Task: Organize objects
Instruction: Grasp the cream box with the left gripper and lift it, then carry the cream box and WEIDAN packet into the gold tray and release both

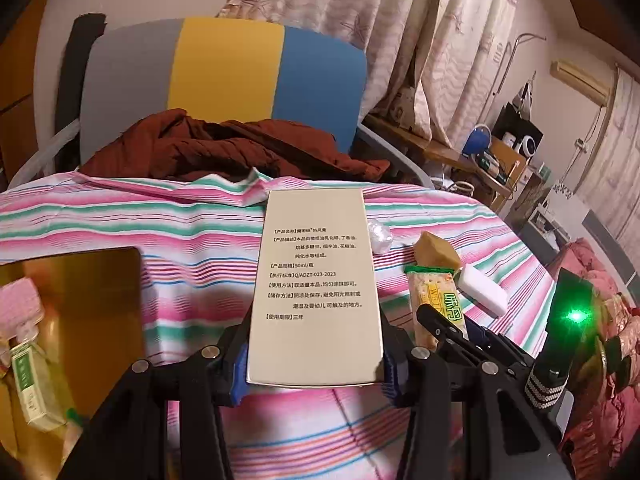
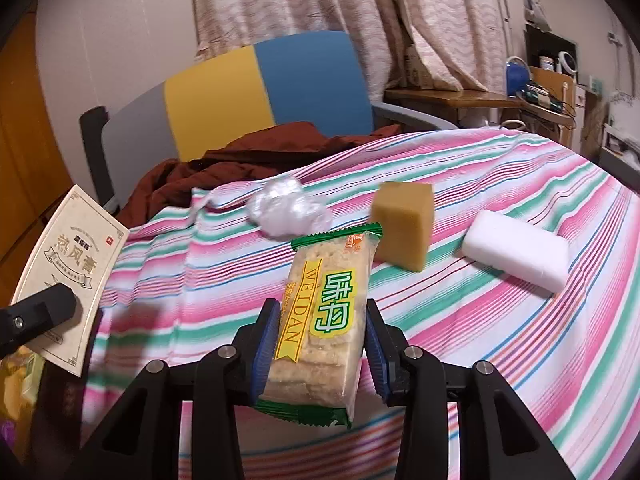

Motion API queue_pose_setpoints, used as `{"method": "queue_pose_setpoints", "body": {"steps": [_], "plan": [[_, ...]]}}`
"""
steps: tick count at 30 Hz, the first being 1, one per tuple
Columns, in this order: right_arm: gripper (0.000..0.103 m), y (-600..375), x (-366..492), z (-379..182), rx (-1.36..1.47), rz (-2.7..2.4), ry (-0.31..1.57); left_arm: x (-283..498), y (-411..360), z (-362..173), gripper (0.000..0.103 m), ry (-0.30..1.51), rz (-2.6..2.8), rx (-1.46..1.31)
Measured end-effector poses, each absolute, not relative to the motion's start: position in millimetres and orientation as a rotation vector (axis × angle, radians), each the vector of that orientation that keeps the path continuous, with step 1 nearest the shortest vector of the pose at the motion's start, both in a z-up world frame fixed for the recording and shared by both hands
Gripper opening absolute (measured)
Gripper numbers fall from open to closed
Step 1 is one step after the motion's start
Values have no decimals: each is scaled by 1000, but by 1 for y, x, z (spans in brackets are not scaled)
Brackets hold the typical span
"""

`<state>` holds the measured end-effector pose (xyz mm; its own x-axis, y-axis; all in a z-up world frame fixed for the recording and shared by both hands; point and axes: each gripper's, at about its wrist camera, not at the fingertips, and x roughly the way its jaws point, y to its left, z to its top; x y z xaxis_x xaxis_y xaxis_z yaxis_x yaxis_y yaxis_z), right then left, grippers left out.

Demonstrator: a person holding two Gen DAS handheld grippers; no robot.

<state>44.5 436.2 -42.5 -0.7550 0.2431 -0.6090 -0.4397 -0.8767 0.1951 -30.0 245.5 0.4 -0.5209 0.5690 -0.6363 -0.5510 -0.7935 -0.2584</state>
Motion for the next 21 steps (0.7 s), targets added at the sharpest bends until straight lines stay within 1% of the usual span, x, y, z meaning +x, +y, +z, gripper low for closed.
{"method": "queue_pose_setpoints", "body": {"steps": [13,21], "plan": [[41,368,50,-25,-895,2739,520,-18,179,8,50,-93,2329,-959],[41,319,45,-5,-925,2860,497,-12,140,5,50,-141,2367,-970]]}}
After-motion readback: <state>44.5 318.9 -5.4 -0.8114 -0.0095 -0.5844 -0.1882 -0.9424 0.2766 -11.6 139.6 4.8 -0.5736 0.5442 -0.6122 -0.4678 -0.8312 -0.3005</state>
